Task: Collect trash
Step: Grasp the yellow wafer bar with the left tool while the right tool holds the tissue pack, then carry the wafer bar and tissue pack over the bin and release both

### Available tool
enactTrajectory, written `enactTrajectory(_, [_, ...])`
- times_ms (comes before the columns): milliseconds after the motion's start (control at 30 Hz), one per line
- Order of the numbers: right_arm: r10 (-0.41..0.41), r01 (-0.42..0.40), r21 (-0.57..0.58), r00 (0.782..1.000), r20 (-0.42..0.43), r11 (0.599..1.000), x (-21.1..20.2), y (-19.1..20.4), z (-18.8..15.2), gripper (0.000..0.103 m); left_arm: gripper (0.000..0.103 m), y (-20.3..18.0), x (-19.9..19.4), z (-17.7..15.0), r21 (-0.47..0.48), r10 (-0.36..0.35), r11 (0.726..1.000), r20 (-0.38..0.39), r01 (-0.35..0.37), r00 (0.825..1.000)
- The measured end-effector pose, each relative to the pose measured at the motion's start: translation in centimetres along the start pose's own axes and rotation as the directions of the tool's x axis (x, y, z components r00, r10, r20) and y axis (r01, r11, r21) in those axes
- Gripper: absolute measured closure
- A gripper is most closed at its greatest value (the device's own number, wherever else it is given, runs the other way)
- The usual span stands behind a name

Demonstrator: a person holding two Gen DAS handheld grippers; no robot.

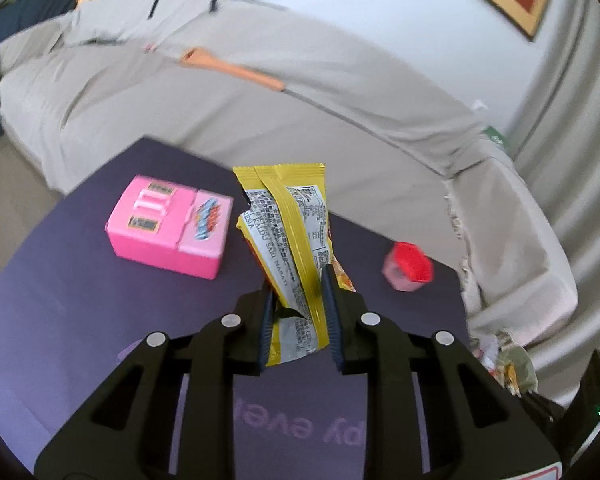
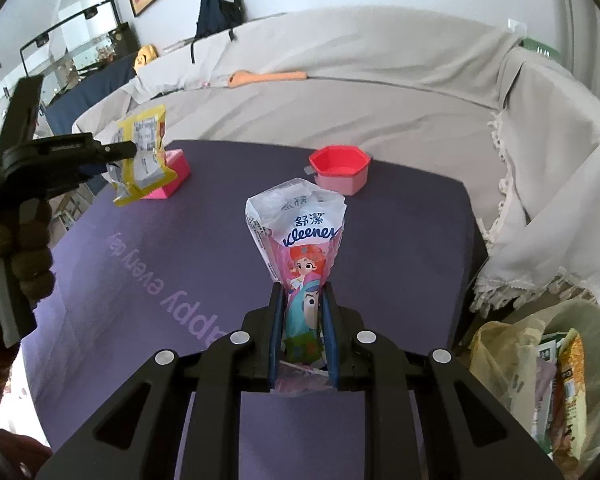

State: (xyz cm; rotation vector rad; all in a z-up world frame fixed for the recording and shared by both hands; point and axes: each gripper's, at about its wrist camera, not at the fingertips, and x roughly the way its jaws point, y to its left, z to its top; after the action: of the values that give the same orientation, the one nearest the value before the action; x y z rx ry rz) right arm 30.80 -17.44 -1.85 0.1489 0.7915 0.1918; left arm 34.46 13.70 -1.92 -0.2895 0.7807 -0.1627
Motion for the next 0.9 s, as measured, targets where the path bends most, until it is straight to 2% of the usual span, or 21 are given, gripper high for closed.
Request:
enactTrajectory(267, [-0.047, 0.048, -0.004, 0.993, 0.108, 0.999, -5.3, -1.4, 0.2, 0.084, 0.081, -7.3, -5.0, -0.5, 0.14, -0.124, 0.983, 0.055, 0.115, 0.991])
enactTrajectory(467, [-0.129, 0.128, 0.023, 0.972, 0.197, 0.992, -10.5, -4.6, -0.5, 0.084, 0.081, -13.7, -6.4, -1.6, 0.208, -0.261, 0.944, -0.006, 0.257, 0.965])
enactTrajectory(567, [-0.195, 0.188, 0.052, 0.952, 0.235, 0.981, -13.9, -7.1, -1.4, 0.084, 0.081, -17.7, -6.2, -2.9, 0.248, -0.329, 0.91, -0.055, 0.333, 0.943])
enactTrajectory(700, [-0.281, 0.261, 0.11, 0.924, 0.259, 0.959, -17.4, -10.8, -3.0, 0.084, 0.081, -23.2, -4.6, -5.4, 0.276, -0.409, 0.855, -0.161, 0.439, 0.898])
enactTrajectory(767, [-0.338, 0.307, 0.154, 0.906, 0.254, 0.939, -19.2, -13.3, -4.4, 0.084, 0.081, -25.4, -3.6, -6.6, 0.283, -0.425, 0.836, -0.206, 0.47, 0.881])
enactTrajectory(900, [-0.411, 0.359, 0.237, 0.882, 0.232, 0.903, -21.8, -17.4, -6.9, 0.084, 0.081, -29.8, -1.1, -9.8, 0.293, -0.452, 0.787, -0.326, 0.543, 0.83])
